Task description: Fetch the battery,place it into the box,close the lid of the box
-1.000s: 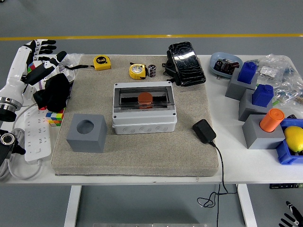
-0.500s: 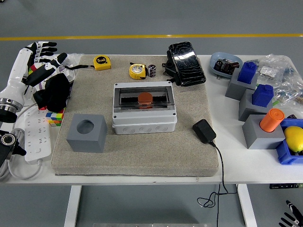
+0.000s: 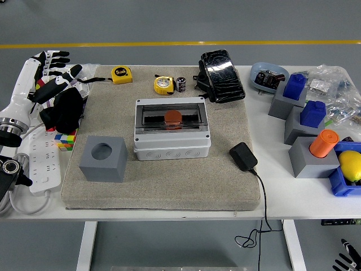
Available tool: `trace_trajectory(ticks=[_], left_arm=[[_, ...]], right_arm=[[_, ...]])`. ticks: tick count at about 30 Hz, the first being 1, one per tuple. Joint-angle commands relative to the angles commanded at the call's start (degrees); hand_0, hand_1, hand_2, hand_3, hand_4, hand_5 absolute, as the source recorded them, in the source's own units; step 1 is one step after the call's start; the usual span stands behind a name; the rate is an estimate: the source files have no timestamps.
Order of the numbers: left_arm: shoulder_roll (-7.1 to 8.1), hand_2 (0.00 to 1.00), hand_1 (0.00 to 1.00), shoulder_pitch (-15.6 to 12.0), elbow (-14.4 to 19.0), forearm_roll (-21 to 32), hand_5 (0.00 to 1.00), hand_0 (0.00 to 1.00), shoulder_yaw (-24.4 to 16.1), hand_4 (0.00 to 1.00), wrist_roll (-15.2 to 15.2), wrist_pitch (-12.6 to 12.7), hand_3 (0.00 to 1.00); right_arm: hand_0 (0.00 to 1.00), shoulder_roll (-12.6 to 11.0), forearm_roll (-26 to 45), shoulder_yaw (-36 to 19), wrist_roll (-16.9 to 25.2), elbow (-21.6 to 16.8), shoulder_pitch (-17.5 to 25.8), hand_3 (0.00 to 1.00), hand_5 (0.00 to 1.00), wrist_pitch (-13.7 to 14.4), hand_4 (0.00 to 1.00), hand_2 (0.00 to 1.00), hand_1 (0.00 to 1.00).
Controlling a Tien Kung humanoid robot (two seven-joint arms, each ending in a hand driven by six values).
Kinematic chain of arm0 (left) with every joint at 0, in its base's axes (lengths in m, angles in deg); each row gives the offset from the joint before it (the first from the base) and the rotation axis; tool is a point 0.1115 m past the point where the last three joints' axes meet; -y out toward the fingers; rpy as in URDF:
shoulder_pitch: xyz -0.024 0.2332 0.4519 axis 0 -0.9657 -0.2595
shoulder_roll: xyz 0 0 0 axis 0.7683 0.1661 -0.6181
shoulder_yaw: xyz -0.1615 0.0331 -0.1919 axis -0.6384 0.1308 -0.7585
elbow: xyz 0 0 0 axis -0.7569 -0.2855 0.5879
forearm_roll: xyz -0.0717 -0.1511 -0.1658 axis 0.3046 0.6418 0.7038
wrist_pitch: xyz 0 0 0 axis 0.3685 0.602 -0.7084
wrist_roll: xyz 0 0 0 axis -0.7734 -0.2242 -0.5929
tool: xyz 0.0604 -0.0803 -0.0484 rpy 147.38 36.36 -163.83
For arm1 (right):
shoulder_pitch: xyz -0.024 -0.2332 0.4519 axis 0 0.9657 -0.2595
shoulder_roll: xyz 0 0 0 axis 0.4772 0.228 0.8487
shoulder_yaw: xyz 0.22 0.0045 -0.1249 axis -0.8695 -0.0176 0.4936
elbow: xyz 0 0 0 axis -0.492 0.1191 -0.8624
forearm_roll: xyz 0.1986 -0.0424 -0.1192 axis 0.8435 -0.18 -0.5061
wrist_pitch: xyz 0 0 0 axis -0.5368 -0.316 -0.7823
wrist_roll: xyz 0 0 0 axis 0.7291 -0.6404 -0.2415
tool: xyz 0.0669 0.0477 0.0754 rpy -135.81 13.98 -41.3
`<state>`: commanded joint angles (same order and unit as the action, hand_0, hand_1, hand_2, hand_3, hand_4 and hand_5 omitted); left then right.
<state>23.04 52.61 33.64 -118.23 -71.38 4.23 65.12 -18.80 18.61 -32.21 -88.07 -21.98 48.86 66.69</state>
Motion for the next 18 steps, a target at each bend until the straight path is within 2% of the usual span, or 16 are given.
trace_trajectory(ticks=[18], left_arm=[[0.09,0.708,0.718,0.05,-0.17,0.06,0.721,0.598,0.41,0.998,0.18,-0.34,0.729]], right_arm=[[0.629,-0.10,0.09,0.40,-0.04,-0.03,-0.02,0.557,0.535,0.19,0.953,0.630,0.637]])
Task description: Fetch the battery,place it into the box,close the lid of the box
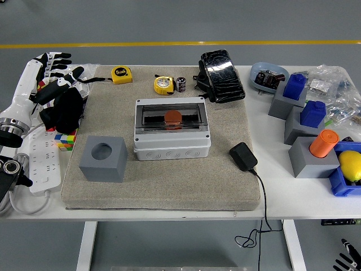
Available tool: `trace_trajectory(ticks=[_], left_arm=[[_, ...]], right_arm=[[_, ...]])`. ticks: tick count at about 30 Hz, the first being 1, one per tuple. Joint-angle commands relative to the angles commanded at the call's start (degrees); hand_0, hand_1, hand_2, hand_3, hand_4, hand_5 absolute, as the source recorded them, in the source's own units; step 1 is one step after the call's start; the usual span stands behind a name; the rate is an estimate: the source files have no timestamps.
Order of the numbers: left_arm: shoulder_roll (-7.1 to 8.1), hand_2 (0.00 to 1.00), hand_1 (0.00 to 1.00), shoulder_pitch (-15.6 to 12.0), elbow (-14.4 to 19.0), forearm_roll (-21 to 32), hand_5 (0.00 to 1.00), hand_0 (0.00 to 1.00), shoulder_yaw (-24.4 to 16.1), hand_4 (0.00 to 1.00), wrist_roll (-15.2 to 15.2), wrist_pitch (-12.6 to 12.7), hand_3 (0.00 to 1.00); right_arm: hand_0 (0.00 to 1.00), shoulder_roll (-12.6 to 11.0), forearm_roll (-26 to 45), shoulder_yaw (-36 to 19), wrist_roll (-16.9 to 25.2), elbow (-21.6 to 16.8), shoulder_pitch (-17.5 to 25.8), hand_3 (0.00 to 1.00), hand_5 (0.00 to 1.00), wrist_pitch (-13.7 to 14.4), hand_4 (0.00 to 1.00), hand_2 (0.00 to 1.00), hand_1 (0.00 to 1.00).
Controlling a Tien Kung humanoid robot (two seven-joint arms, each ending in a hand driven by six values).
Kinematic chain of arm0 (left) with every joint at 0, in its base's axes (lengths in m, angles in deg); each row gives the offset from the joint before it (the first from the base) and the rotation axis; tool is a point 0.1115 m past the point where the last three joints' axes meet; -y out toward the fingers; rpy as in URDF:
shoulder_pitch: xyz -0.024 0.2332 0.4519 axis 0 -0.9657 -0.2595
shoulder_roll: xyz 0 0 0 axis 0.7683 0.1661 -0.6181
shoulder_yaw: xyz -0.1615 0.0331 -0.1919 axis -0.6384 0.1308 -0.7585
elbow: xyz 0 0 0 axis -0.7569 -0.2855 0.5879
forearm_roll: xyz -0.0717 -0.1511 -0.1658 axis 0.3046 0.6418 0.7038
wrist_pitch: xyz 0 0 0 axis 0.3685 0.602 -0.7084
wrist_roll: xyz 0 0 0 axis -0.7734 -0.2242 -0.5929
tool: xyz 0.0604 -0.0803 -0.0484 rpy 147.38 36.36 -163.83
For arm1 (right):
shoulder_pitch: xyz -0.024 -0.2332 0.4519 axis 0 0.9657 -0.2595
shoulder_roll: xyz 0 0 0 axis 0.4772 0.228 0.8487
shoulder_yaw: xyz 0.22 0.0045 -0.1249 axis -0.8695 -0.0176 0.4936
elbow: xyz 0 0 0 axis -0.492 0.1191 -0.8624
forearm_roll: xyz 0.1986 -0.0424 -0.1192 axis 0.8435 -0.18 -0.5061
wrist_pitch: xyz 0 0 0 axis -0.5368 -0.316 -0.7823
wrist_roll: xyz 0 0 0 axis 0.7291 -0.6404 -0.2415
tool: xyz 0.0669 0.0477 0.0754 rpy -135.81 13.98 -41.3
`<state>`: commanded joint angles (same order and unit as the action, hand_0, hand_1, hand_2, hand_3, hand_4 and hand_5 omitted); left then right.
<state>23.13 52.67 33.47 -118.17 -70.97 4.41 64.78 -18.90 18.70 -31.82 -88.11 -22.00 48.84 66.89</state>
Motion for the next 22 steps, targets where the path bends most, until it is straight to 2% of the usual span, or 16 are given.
trace_trajectory(ticks=[22], left_arm=[[-0.20,0.712,0.717,-0.10,-0.04,-0.15,0.722,0.596,-0.19,0.998,0.20,-0.22,0.728]], right_arm=[[0.629,0.17,0.06,0.06,0.20,0.02,-0.01,0.557,0.534,-0.01,0.953,0.630,0.637]])
